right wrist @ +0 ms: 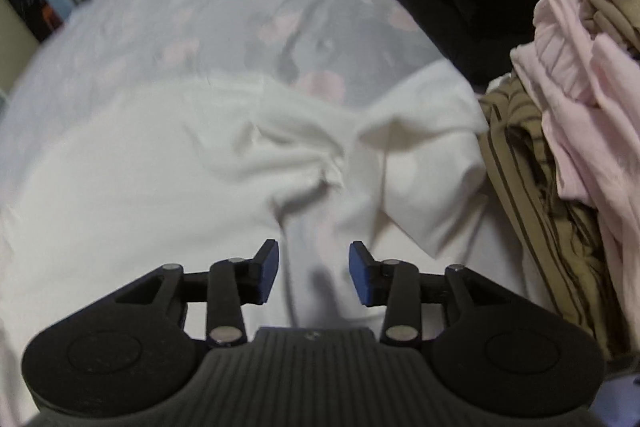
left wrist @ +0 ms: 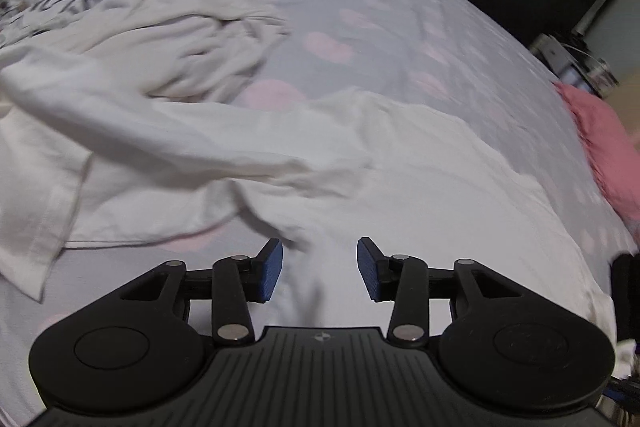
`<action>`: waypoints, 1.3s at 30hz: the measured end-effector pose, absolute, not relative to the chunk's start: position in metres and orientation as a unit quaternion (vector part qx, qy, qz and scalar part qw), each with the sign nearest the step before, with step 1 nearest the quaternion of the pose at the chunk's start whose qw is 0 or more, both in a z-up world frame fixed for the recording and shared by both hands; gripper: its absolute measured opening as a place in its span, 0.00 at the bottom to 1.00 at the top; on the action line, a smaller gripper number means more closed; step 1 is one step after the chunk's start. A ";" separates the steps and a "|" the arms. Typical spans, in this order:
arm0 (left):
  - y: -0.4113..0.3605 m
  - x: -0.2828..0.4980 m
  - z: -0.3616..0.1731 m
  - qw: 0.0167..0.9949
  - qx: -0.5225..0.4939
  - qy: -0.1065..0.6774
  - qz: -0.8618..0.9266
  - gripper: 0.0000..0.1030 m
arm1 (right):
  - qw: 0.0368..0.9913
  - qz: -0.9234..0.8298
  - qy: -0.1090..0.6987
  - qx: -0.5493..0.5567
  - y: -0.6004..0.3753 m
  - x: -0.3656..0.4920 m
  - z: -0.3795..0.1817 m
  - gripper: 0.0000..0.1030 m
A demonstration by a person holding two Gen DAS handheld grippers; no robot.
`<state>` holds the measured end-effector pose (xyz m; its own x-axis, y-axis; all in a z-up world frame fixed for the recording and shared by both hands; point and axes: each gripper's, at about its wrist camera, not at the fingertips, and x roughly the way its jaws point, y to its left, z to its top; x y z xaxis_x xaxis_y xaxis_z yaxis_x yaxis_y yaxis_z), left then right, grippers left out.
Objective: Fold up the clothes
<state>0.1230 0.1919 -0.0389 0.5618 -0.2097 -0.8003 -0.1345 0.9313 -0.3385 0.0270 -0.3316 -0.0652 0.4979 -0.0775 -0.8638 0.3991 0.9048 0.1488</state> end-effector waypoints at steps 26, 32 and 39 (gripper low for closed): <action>0.080 0.080 0.029 0.874 -0.081 0.406 -0.254 0.43 | 0.907 0.014 0.357 0.222 -0.267 0.004 0.098 0.04; 0.073 0.065 0.045 0.870 -0.069 0.387 -0.297 0.46 | 0.884 0.107 0.410 0.197 -0.200 0.022 0.087 0.04; 0.087 0.058 0.038 0.869 -0.048 0.394 -0.295 0.47 | 0.844 0.189 0.477 0.156 -0.134 0.034 0.054 0.12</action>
<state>0.0577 0.0871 0.0378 0.5162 -0.5507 -0.6560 0.4744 0.8215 -0.3163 0.0337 -0.1339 0.0545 0.4738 0.4680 -0.7460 -0.1699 0.8798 0.4440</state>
